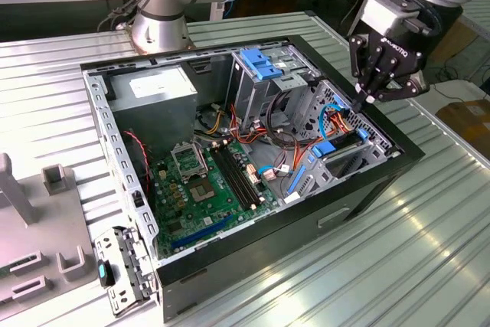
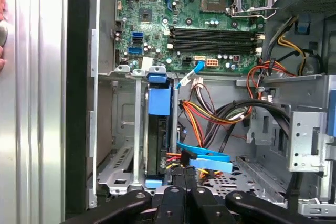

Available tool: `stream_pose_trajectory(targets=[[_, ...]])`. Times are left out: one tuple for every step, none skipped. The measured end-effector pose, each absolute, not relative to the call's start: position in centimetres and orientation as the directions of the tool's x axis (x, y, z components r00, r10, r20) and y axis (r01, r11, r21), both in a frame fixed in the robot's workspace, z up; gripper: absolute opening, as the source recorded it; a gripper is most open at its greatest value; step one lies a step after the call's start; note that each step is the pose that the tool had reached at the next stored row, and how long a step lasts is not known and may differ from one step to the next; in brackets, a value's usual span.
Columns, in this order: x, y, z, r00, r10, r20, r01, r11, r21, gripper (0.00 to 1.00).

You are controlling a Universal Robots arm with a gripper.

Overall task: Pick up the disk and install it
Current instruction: 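Insert the second disk wire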

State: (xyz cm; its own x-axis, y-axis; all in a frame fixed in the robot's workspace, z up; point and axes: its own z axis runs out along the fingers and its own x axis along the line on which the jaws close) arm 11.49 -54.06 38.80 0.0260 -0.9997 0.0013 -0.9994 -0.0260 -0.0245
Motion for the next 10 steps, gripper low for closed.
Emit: stream_pose_trajectory(targets=[[11.49,-53.98,38.8,0.026,-1.0,0.002,-0.999,-0.026,-0.024,0.11],[11.49,-53.9,38.8,0.026,-1.0,0.004,-0.999,-0.026,-0.024,0.11],[11.49,-53.82,38.8,0.026,-1.0,0.006,-0.999,-0.026,-0.024,0.11],[11.49,-53.82,38.8,0.026,-1.0,0.006,-0.999,-0.026,-0.024,0.11],[11.49,-53.81,38.8,0.026,-1.0,0.006,-0.999,-0.026,-0.024,0.18],[11.49,-53.81,38.8,0.026,-1.0,0.006,-0.999,-0.026,-0.024,0.18],[11.49,-53.81,38.8,0.026,-1.0,0.006,-0.999,-0.026,-0.024,0.18],[11.47,-53.81,38.8,0.026,-1.0,0.006,-0.999,-0.026,-0.024,0.19],[11.39,-53.76,38.77,0.026,-1.0,0.006,-0.999,-0.026,-0.024,0.31],[11.24,-53.6,38.65,0.026,-1.0,0.006,-0.999,-0.026,-0.024,0.31]])
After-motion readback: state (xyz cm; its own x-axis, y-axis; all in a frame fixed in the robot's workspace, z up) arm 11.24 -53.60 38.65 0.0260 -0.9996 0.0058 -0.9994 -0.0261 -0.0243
